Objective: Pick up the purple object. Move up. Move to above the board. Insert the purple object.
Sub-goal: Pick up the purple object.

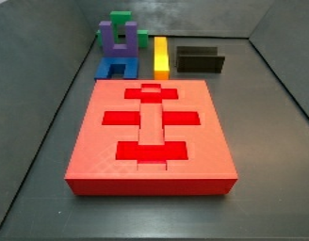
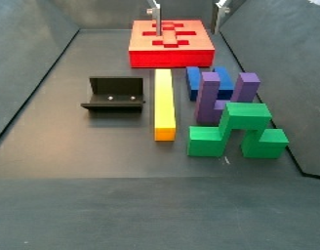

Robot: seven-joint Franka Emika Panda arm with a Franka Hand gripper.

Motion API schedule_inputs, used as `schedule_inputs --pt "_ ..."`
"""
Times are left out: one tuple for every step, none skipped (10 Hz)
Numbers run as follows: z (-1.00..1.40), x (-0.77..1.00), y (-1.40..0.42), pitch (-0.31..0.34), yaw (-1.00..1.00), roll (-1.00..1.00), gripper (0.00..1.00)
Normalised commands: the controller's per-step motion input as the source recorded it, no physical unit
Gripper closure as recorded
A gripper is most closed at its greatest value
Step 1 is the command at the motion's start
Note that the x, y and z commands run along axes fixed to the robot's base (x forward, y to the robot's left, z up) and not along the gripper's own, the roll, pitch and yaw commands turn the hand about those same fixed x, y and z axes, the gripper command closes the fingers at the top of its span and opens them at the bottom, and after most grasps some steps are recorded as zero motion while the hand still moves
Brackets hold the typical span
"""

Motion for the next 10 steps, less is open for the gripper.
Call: schedule_inputs --pt "0.0 0.0 0.0 -0.006 0.0 0.0 0.0" --pt "-0.19 -0.33 0.0 -0.084 -0.16 0.0 0.0" --pt "-0.85 -0.37 -0.06 -0.047 -0.22 0.07 0.0" --pt "-0.93 -0.66 -0.01 -0.109 -0.27 0.05 0.0" --pt "-0.57 -0.43 0.0 -0.129 -0.1 0.0 0.0" --pt "-0.38 -0.14 0.07 -0.084 0.0 0.0 0.0" --pt "-0.31 -0.17 0.22 -0.059 0.0 0.0 0.0" --pt "-0.11 0.0 0.27 -0.039 0.01 0.0 0.0" --pt "-0.04 0.05 0.31 -0.016 0.07 -0.08 0.0" --pt "-0.06 0.03 0.17 0.0 0.0 -0.08 0.0"
